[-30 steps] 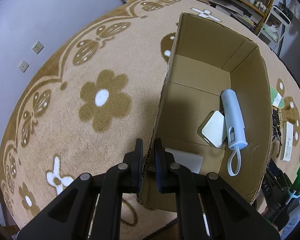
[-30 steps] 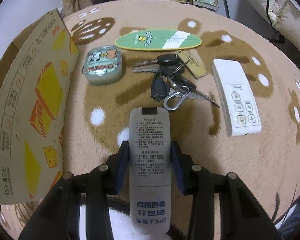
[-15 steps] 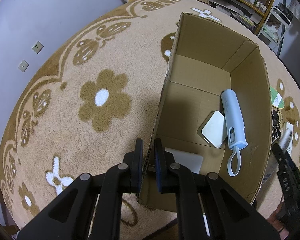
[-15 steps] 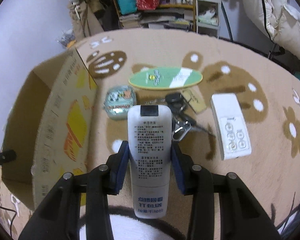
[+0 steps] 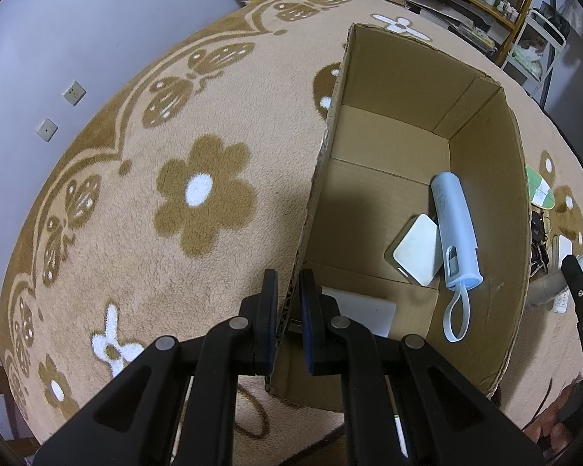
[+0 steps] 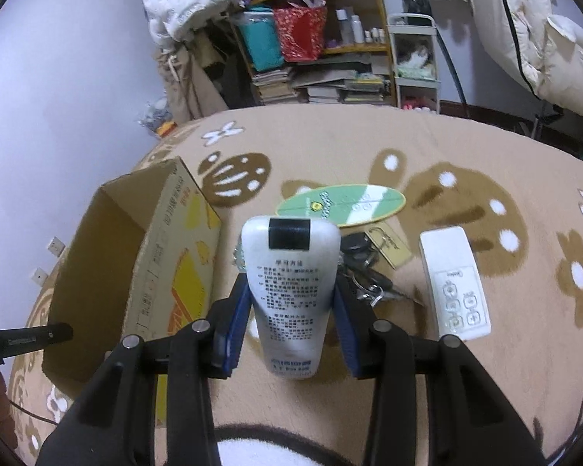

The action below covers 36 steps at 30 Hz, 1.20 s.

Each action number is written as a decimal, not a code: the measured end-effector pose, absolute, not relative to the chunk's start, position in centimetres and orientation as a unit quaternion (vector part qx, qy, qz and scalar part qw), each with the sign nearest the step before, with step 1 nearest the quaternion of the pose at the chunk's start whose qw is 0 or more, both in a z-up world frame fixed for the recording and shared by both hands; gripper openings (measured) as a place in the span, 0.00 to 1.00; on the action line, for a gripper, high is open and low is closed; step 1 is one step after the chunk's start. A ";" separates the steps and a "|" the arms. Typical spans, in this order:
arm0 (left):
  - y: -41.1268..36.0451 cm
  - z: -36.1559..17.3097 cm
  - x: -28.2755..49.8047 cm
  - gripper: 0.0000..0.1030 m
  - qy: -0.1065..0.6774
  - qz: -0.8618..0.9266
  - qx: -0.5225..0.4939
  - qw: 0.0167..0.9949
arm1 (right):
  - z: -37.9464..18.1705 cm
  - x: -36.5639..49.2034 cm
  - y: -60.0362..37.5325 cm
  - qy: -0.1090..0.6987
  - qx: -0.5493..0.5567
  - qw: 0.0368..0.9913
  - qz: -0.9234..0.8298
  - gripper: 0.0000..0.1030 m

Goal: Organize rigid objects
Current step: 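Lift the white TV remote with the right gripper over the box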

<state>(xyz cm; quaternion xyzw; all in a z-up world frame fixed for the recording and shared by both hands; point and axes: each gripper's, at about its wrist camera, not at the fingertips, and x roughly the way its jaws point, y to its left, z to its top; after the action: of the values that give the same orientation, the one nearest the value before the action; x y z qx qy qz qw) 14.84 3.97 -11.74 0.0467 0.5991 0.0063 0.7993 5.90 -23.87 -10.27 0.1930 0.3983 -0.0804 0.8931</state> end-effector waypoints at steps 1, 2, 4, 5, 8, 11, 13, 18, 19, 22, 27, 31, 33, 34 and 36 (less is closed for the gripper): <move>4.0 -11.7 14.9 0.10 0.599 0.006 0.045 0.799 | -10.2 5.9 -23.9 0.396 0.194 0.894 -0.079 0.43; 4.1 -11.7 14.9 0.10 0.599 0.006 0.044 0.799 | -10.0 5.9 -23.8 0.392 0.195 0.896 -0.076 0.43; 4.1 -11.7 14.9 0.10 0.599 0.006 0.045 0.799 | -9.7 5.9 -23.6 0.387 0.193 0.899 -0.074 0.43; 4.1 -11.7 14.9 0.10 0.599 0.007 0.046 0.799 | -9.5 6.0 -23.5 0.385 0.191 0.900 -0.073 0.43; 4.2 -11.7 14.9 0.10 0.599 0.006 0.045 0.799 | -9.1 6.2 -23.2 0.379 0.189 0.904 -0.067 0.43; 4.2 -11.7 14.9 0.10 0.599 0.006 0.044 0.799 | -8.3 6.3 -23.0 0.370 0.184 0.909 -0.061 0.43; 4.1 -11.7 14.9 0.10 0.599 0.006 0.044 0.800 | -7.5 6.3 -22.9 0.360 0.180 0.914 -0.058 0.43; 4.2 -11.8 15.0 0.10 0.599 0.006 0.044 0.799 | -5.0 6.8 -22.6 0.325 0.179 0.928 -0.042 0.43; 4.2 -11.8 15.0 0.10 0.599 0.006 0.045 0.799 | -4.6 6.9 -22.5 0.321 0.178 0.929 -0.039 0.43; 4.2 -11.8 15.0 0.10 0.599 0.007 0.045 0.799 | -2.6 7.4 -21.9 0.302 0.167 0.938 -0.025 0.43; 4.2 -11.8 15.1 0.10 0.599 0.007 0.045 0.799 | 0.2 7.4 -20.9 0.265 0.168 0.949 0.016 0.43; 4.2 -11.8 15.1 0.10 0.599 0.007 0.047 0.800 | 0.9 8.0 -19.4 0.259 0.162 0.951 0.042 0.43; 4.1 -11.8 15.0 0.10 0.598 0.007 0.048 0.800 | 0.4 8.8 -18.4 0.268 0.151 0.951 0.045 0.43; 4.1 -11.8 15.0 0.10 0.598 0.007 0.048 0.800 | -0.1 9.2 -17.8 0.274 0.145 0.950 0.047 0.43; 4.1 -11.8 14.9 0.10 0.598 0.006 0.046 0.800 | -1.2 9.8 -17.3 0.290 0.144 0.945 0.056 0.43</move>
<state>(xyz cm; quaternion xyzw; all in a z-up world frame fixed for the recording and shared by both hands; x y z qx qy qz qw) 14.91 4.10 -11.80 0.0464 0.5983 0.0063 0.7999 9.79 -17.28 -1.24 0.1436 0.2896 0.0559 0.9447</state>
